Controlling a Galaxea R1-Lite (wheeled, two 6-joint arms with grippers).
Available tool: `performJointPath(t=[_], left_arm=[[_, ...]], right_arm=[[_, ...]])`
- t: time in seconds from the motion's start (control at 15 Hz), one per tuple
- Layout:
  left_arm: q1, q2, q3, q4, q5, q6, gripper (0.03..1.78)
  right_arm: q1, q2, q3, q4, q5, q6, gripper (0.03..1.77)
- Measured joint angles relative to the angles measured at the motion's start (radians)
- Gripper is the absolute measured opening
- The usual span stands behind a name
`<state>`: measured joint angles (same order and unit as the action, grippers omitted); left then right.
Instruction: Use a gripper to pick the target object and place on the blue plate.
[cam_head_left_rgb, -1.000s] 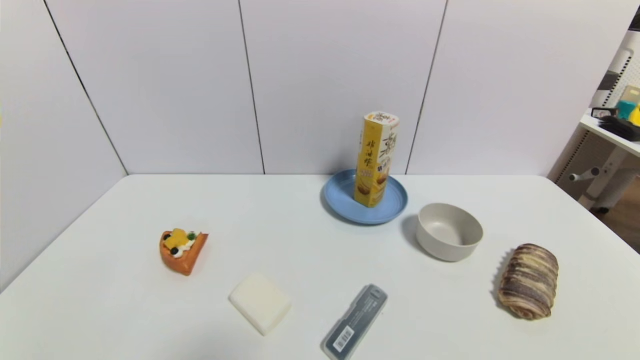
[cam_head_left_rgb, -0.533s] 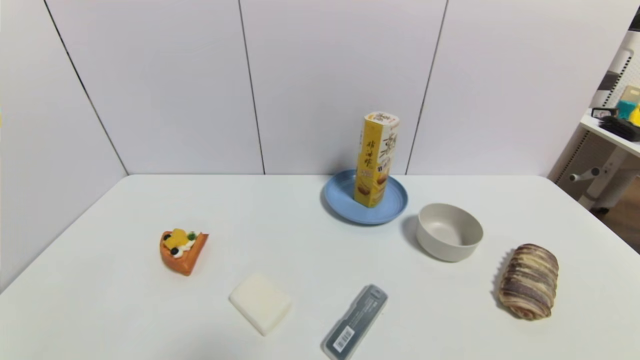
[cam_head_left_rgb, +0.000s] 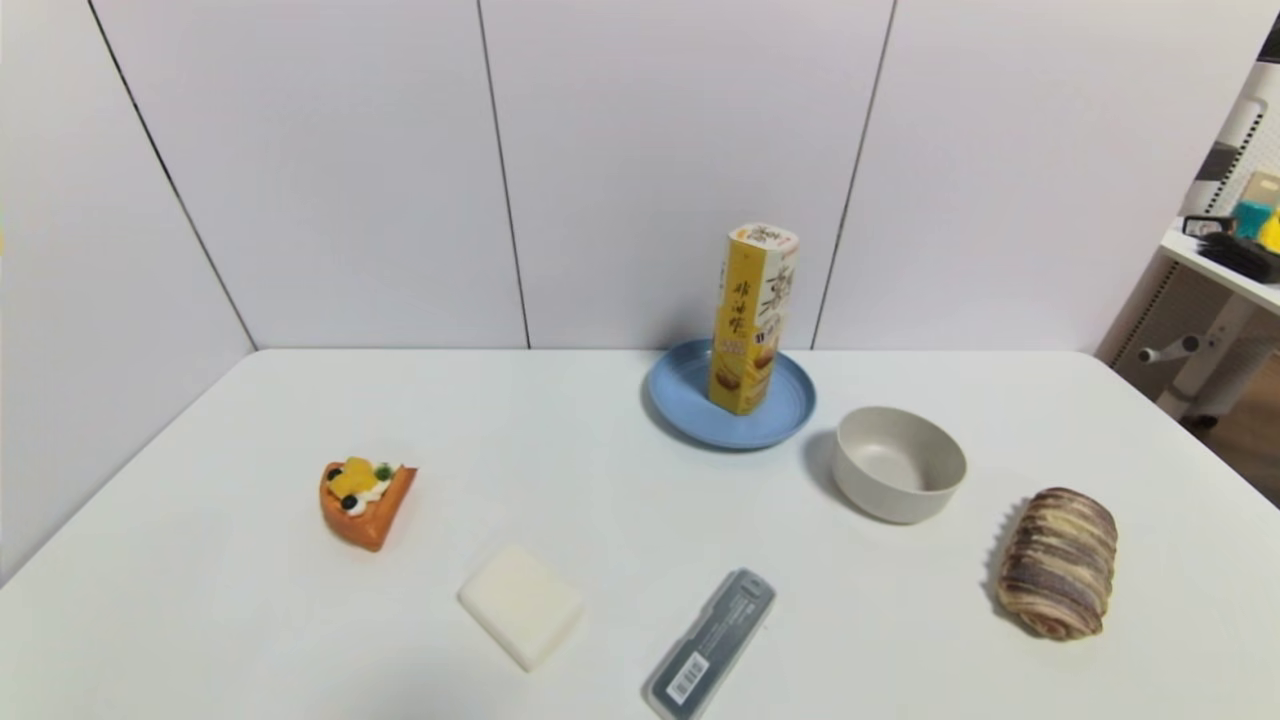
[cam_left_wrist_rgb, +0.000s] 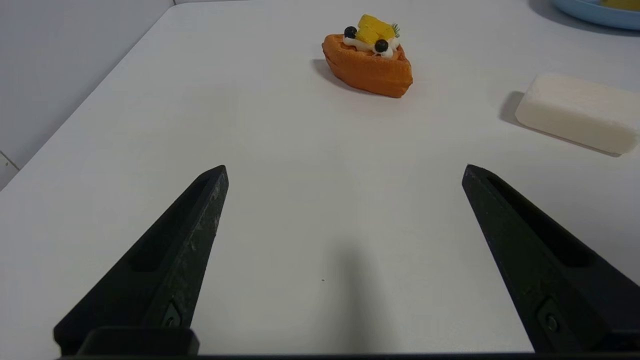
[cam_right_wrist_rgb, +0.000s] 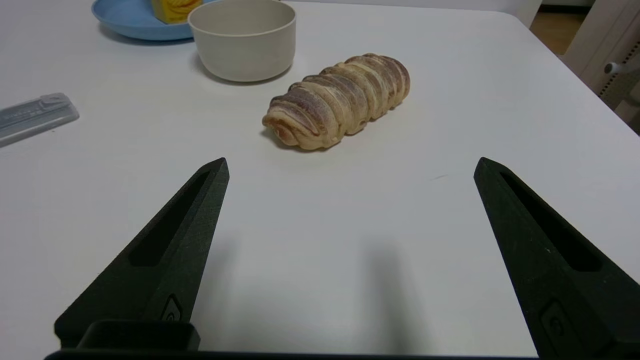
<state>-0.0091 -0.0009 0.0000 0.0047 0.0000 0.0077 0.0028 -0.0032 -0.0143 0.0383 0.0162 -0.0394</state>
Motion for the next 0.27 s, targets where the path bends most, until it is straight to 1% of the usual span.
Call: performJointPath(t=[0.07, 0.2, 0.27], left_arm=[[0.000, 0.000, 0.000, 0.000, 0.000, 0.000, 1.69], [0.000, 0.000, 0.000, -0.001, 0.000, 0.000, 1.69], [0.000, 0.000, 0.000, 0.000, 0.000, 0.000, 1.69]], right_arm=[[0.000, 0.000, 0.000, -0.003, 0.000, 0.007, 1.69], [0.000, 0.000, 0.001, -0.006, -0.007, 0.044, 1.69], [0.000, 0.000, 0.001, -0.006, -0.009, 0.046, 1.69]])
